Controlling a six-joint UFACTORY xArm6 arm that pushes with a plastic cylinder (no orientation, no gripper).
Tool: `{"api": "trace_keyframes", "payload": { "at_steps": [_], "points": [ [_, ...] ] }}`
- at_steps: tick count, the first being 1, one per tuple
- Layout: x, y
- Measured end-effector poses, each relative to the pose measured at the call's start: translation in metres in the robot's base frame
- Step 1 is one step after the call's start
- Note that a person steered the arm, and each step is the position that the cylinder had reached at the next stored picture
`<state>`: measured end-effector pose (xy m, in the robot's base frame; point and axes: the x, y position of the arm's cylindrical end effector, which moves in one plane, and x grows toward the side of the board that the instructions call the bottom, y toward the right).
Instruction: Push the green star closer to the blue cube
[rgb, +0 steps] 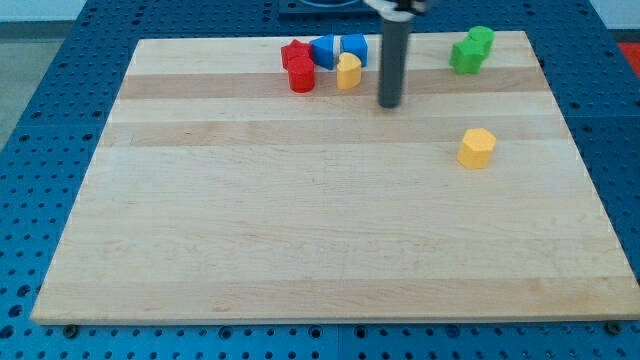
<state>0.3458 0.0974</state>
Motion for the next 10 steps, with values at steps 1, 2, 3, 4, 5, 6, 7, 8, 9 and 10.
{"api": "trace_keyframes", "payload": {
  "at_steps": [1,2,3,4,5,6,7,8,9,10],
  "points": [
    [0.016,0.057],
    [0.021,0.106],
    [0.05,0.13],
    [0.095,0.13],
    [0.113,0.124],
    [0.104,0.116],
    [0.089,0.098],
    [0.081,0.067],
    [0.079,0.041],
    [0.079,0.011]
  ]
}}
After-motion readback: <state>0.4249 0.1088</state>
